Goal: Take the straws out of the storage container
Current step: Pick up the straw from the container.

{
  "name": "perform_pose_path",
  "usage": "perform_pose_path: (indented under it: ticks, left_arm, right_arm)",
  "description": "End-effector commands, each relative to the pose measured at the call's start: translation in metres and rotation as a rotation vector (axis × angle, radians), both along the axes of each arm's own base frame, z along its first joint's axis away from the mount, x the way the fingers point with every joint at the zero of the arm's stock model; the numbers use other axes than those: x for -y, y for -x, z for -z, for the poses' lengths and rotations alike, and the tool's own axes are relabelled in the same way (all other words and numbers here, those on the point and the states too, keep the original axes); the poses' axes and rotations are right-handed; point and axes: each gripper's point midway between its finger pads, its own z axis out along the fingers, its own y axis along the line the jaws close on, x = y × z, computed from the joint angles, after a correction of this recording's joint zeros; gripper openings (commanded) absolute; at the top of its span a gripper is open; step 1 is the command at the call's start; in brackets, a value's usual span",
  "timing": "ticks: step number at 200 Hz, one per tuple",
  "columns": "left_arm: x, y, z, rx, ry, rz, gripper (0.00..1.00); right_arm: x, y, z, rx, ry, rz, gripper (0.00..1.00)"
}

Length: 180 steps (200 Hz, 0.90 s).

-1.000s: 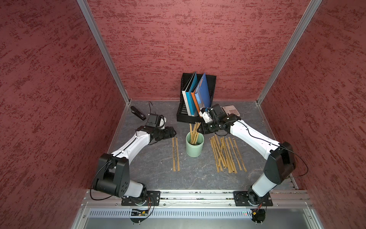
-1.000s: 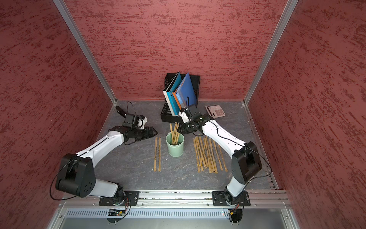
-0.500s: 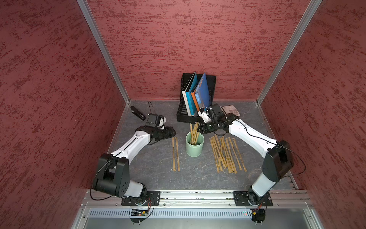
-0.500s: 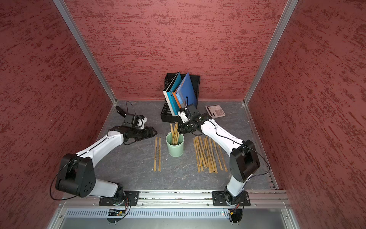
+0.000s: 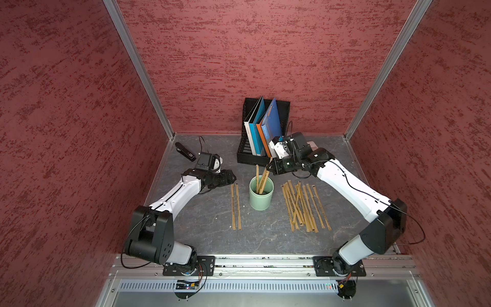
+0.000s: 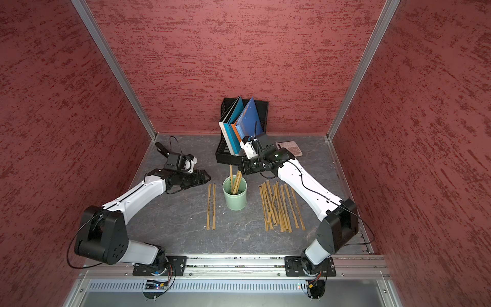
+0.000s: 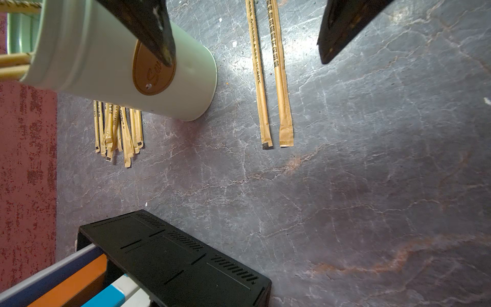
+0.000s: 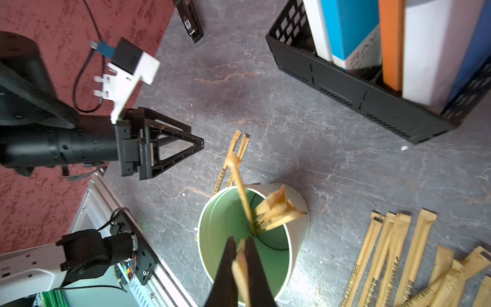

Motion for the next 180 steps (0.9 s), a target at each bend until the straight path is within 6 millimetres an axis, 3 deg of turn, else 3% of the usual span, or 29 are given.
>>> perform_pose_path:
  ticks: [1, 38, 91, 122, 155, 180]
  left_arm:
    - [0.000, 0.002, -0.005, 0.016, 0.012, 0.006, 0.85]
    - [0.001, 0.002, -0.006, 0.017, 0.016, 0.006, 0.84]
    - [0.001, 0.001, -0.009, 0.024, 0.018, 0.008, 0.84]
    - [0.001, 0.000, -0.009, 0.026, 0.019, 0.009, 0.84]
    - [0.002, -0.001, -0.009, 0.024, 0.022, 0.011, 0.85]
    - [0.002, -0.001, -0.008, 0.024, 0.021, 0.012, 0.84]
  right_arm:
    - [0.010, 0.014, -0.019, 0.009, 0.017, -0.017, 0.04]
    - [0.023, 0.023, -0.026, 0.021, 0.056, -0.004, 0.04]
    - [0.041, 0.029, -0.060, 0.097, 0.085, 0.031, 0.03]
    - [0.060, 0.043, -0.109, 0.198, 0.086, 0.050, 0.03]
    - [0.080, 0.059, -0.141, 0.219, 0.137, 0.065, 0.03]
    - [0.091, 0.059, -0.127, 0.143, 0.249, 0.078, 0.02]
